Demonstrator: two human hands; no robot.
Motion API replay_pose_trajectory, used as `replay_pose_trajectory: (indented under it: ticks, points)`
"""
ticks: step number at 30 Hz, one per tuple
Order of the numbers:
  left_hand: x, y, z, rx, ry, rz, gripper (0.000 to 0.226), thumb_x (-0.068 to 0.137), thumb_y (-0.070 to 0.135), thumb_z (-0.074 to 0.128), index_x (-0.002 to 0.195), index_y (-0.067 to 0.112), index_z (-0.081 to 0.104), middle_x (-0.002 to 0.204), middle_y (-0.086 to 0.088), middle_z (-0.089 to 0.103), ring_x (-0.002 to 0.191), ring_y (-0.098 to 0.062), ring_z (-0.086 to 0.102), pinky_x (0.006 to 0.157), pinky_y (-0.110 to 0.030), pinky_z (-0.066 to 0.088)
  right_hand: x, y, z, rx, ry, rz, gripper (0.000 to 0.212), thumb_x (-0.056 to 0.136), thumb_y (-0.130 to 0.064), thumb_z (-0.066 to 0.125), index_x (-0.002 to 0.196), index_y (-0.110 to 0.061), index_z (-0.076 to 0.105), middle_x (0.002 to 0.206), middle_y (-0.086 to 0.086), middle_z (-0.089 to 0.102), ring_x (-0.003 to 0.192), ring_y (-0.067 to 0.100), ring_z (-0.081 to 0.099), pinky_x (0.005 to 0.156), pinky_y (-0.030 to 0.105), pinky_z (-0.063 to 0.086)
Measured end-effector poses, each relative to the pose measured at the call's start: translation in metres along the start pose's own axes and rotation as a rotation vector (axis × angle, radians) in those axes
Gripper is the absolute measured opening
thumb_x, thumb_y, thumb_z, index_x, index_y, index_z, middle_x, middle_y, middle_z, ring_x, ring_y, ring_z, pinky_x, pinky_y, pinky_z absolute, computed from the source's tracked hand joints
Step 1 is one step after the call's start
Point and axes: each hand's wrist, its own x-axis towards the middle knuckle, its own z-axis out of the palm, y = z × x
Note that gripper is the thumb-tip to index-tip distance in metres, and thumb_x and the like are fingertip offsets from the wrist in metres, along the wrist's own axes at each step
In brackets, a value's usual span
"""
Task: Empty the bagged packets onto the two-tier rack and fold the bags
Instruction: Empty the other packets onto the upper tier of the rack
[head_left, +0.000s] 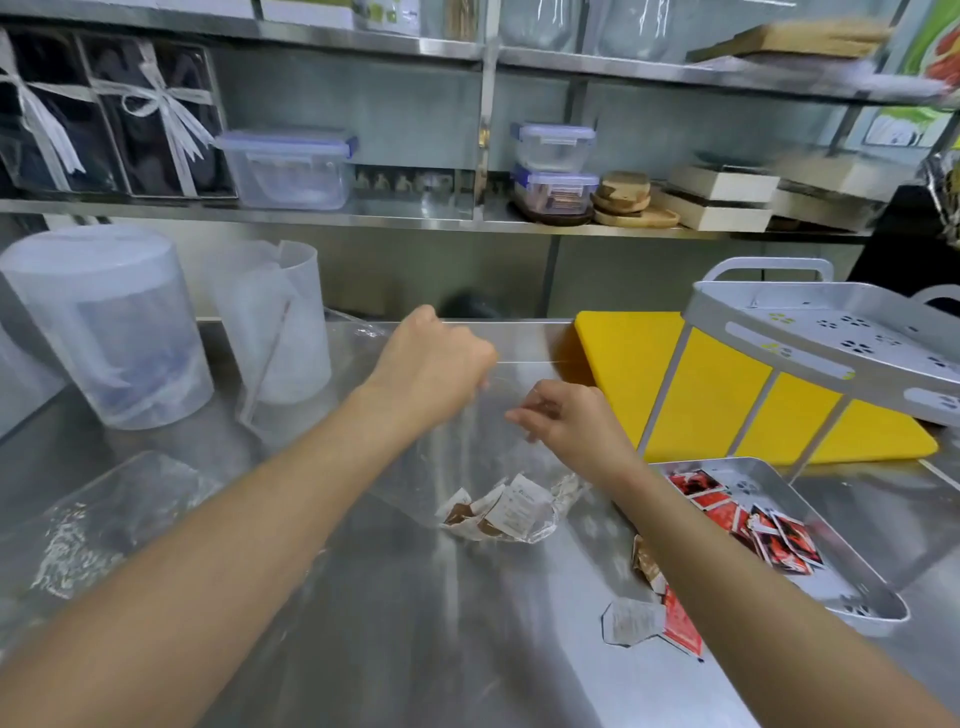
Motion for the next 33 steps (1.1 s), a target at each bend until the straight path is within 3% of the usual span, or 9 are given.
replay_pose_trajectory:
  ticks: [7,9,12,15,18,23,25,28,33]
  points:
    - [0.011,-0.023,-0.009,-0.122,0.152,-0.055,0.016,0.091,0.028,0.051,0.085,0.018,0.062,0.092,-0.007,0.072,0.083,-0.032,0.063,0.069,-0.029,0.025,-0.020,0.037,-0.034,0.065,-0.147,0.213,0.006,0.079,-0.020,0.071,0.074,-0.016,0.069,0.081,0.012,0.070,0.074,0.020,0.060,0.070,0.034,0.047]
    - [0.011,-0.025,-0.013,-0.122,0.173,-0.054,0.016,0.091,0.026,0.050,0.087,0.018,0.064,0.093,-0.005,0.072,0.084,-0.030,0.062,0.070,-0.028,0.024,-0.027,0.040,-0.037,0.116,-0.050,0.211,0.006,0.082,-0.017,0.067,0.083,-0.017,0.073,0.081,0.002,0.071,0.078,0.016,0.063,0.073,0.027,0.048]
    - [0.011,-0.028,-0.016,-0.158,0.279,-0.088,0.022,0.092,0.020,0.045,0.091,0.015,0.066,0.090,-0.005,0.070,0.083,-0.029,0.060,0.078,-0.030,0.023,-0.030,0.037,-0.040,0.079,0.273,0.152,0.014,0.086,-0.018,0.061,0.091,-0.011,0.072,0.083,-0.003,0.068,0.078,0.014,0.060,0.066,0.019,0.042]
    - [0.010,-0.024,-0.014,-0.118,0.268,0.002,0.020,0.092,0.018,0.047,0.090,0.013,0.067,0.087,-0.005,0.070,0.080,-0.029,0.061,0.081,-0.033,0.028,-0.031,0.034,-0.042,-0.121,0.217,0.091,0.016,0.088,-0.019,0.060,0.088,-0.008,0.072,0.084,0.008,0.073,0.074,0.023,0.060,0.064,0.027,0.037]
    - [0.009,-0.026,-0.010,-0.144,0.273,0.014,0.023,0.092,0.020,0.047,0.089,0.009,0.067,0.084,-0.009,0.070,0.075,-0.031,0.061,0.076,-0.035,0.033,-0.037,0.035,-0.044,-0.073,0.344,0.066,0.016,0.088,-0.016,0.058,0.087,-0.006,0.071,0.085,0.012,0.073,0.074,0.027,0.061,0.064,0.032,0.043]
    - [0.011,-0.027,-0.003,-0.183,0.247,-0.063,0.024,0.094,0.018,0.044,0.091,0.009,0.066,0.084,-0.010,0.069,0.076,-0.034,0.061,0.078,-0.037,0.033,-0.038,0.033,-0.043,0.068,0.435,0.116,0.010,0.086,-0.017,0.061,0.080,-0.015,0.068,0.072,-0.002,0.065,0.068,0.018,0.057,0.058,0.017,0.040]
    - [0.014,-0.026,-0.005,-0.158,0.156,-0.072,0.021,0.092,0.014,0.043,0.093,0.013,0.064,0.092,-0.009,0.070,0.081,-0.033,0.062,0.076,-0.034,0.032,-0.038,0.030,-0.042,0.084,0.447,0.107,0.009,0.085,-0.016,0.062,0.080,-0.015,0.068,0.071,-0.004,0.064,0.068,0.016,0.059,0.058,0.010,0.039]
    - [0.016,-0.024,-0.011,-0.203,0.173,-0.080,0.019,0.088,0.010,0.045,0.098,0.018,0.060,0.097,-0.006,0.071,0.084,-0.032,0.061,0.076,-0.034,0.033,-0.041,0.027,-0.045,0.145,0.486,0.075,0.007,0.084,-0.013,0.063,0.080,-0.016,0.069,0.069,-0.004,0.064,0.067,0.015,0.060,0.061,0.016,0.042]
    - [0.021,0.006,-0.024,-0.280,0.189,0.100,0.043,0.082,0.048,0.054,0.120,0.028,0.049,0.105,0.004,0.067,0.101,-0.021,0.057,0.091,-0.037,0.032,-0.031,0.005,-0.059,0.318,0.523,0.046,0.025,0.082,-0.009,0.064,0.066,-0.028,0.062,0.061,-0.010,0.062,0.060,0.012,0.057,0.062,0.027,0.047]
